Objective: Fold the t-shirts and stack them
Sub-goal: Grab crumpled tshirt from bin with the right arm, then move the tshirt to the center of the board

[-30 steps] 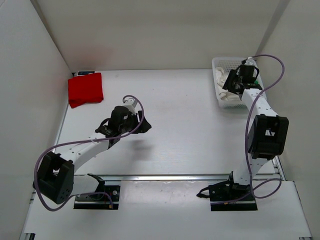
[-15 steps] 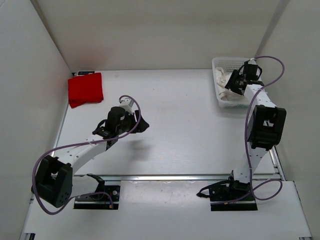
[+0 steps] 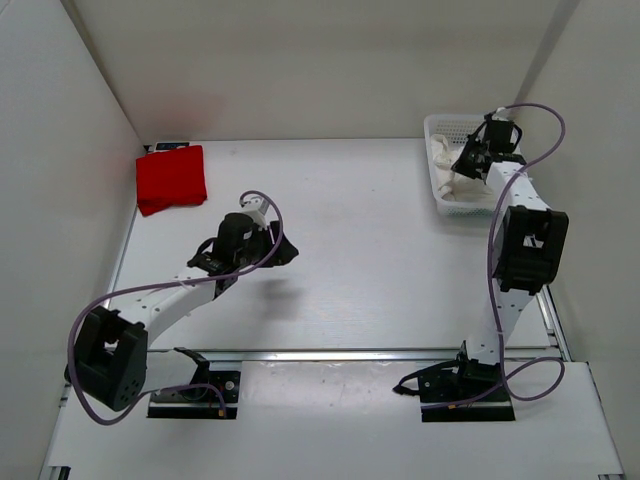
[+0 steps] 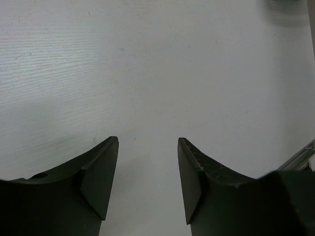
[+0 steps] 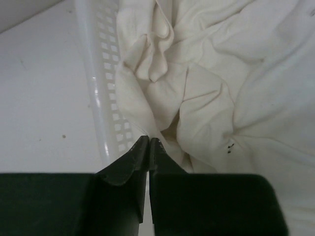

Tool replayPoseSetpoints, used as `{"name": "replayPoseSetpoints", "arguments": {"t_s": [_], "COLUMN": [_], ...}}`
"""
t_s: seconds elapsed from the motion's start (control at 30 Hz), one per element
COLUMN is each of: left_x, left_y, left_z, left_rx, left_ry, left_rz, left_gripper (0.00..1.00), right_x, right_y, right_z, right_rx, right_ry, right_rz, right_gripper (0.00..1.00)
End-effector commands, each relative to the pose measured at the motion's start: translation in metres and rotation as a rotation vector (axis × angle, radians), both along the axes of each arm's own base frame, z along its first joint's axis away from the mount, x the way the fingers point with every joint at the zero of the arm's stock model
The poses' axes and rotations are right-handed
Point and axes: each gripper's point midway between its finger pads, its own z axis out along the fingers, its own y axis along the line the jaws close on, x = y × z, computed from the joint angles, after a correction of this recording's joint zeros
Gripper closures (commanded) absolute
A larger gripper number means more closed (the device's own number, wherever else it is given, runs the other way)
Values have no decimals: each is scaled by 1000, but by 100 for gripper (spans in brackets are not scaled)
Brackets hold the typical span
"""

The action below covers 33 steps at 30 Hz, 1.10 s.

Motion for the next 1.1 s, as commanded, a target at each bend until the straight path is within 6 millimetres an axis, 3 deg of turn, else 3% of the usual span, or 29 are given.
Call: {"name": "replayPoseSetpoints", "arguments": {"t_s": [0.0, 0.03, 0.07, 0.13, 0.17, 0.2, 0.23, 0.3, 0.33, 0.4, 0.47, 0.53, 0.63, 0.73, 0.83, 0.87, 0.9, 0.97, 1.0, 1.07], "left_x": [9, 11, 11, 12, 15, 16, 15, 17, 19, 17, 19, 17, 21, 19, 17, 14, 14, 10, 10, 8], "left_y": [-7, -4, -7, -7, -6, -3, -3, 3, 8, 13, 23, 31, 49, 59, 62, 62, 62, 60, 59, 64], "left_z": [25, 25, 28, 35, 43, 45, 51, 50, 52, 52, 54, 54, 65, 66, 59, 50, 45, 41, 38, 36], "left_rx": [-17, -20, -24, -41, -48, -55, -66, -69, -77, -83, -87, -106, -141, -141, -129, -110, -92, -94, -85, -65], "left_ry": [-29, -20, -21, -23, -37, -39, -48, -38, -38, -24, -33, -25, -52, -54, -45, -31, -28, -18, -20, -31], "left_rz": [-5, 4, -3, -2, 10, 22, 22, 37, 53, 59, 92, 112, 153, 164, 169, 172, 172, 172, 177, 206], "left_gripper": [38, 38, 38, 38, 38, 38, 38, 38, 38, 38, 38, 38, 37, 36, 36, 36, 36, 36, 36, 37], "right_x": [-8, -12, -20, -40, -55, -68, -92, -134, -148, -195, -228, -248, -252, -222, -171, -158, -143, -126, -125, -133], "right_y": [11, 18, 30, 53, 74, 79, 109, 158, 168, 204, 226, 233, 230, 224, 240, 245, 257, 281, 302, 335], "right_z": [130, 154, 199, 257, 296, 320, 363, 421, 437, 487, 515, 530, 522, 485, 394, 380, 348, 299, 264, 219], "right_rx": [-60, -63, -66, -69, -67, -70, -56, -10, 7, 84, 142, 178, 272, 328, 400, 403, 417, 403, 399, 373], "right_ry": [-285, -331, -423, -518, -599, -652, -757, -896, -934, -1053, -1140, -1191, -1168, -1067, -832, -818, -739, -634, -545, -468], "right_rz": [9, 25, 45, 99, 139, 151, 211, 335, 371, 498, 613, 656, 734, 738, 743, 750, 760, 764, 773, 805], "right_gripper": [100, 100, 100, 100, 100, 100, 100, 100, 100, 99, 100, 100, 100, 100, 100, 100, 100, 100, 100, 100]}}
